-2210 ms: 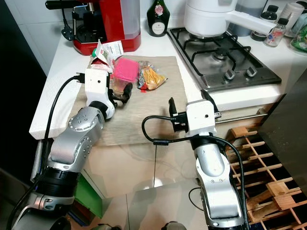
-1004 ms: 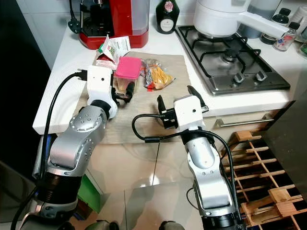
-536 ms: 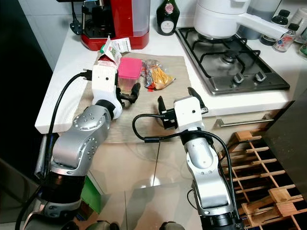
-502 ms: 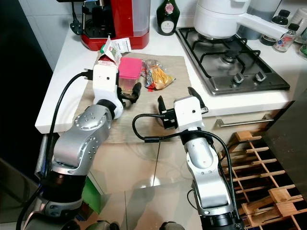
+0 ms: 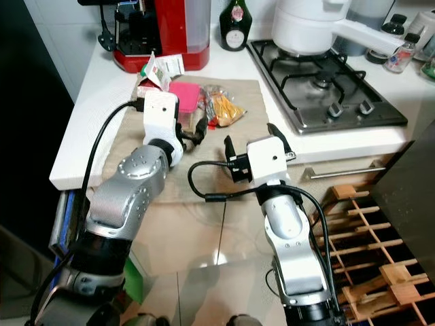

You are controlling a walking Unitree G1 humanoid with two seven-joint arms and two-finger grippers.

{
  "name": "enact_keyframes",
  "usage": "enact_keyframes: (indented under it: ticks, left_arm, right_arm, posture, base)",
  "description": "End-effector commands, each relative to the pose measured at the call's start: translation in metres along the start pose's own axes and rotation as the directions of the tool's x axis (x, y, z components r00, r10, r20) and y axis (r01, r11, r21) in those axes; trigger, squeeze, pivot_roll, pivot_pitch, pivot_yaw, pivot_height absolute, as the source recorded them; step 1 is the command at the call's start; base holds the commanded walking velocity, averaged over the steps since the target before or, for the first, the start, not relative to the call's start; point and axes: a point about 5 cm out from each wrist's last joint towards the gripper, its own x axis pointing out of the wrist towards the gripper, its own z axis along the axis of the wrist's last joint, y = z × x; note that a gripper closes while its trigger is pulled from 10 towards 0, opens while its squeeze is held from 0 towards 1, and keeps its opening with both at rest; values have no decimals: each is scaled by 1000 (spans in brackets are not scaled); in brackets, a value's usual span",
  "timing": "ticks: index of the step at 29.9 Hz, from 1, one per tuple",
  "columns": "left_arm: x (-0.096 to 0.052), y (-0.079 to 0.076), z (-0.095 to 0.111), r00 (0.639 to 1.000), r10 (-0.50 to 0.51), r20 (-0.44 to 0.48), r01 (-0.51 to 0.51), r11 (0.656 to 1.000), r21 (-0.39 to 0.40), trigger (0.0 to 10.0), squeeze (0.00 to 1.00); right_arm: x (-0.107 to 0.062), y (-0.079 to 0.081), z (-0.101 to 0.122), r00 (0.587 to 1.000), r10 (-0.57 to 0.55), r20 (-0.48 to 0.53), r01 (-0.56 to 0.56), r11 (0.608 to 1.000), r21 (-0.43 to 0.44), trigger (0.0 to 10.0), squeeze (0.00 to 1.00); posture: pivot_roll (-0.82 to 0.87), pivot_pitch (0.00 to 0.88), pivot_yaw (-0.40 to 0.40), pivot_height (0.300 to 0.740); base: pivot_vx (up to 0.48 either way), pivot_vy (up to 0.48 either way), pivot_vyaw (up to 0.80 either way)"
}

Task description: Restocking fridge

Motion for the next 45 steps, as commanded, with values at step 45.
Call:
enact_keyframes:
  ticks: [45]
  left_arm:
    - [-16,77,14,969,21,245,-32,999,40,10000,0]
  right_arm:
    - [27,-8,22,994,-15,104,13,1000,22,10000,0]
  posture:
    - [-10,0,16,740]
  base:
    - [0,0,0]
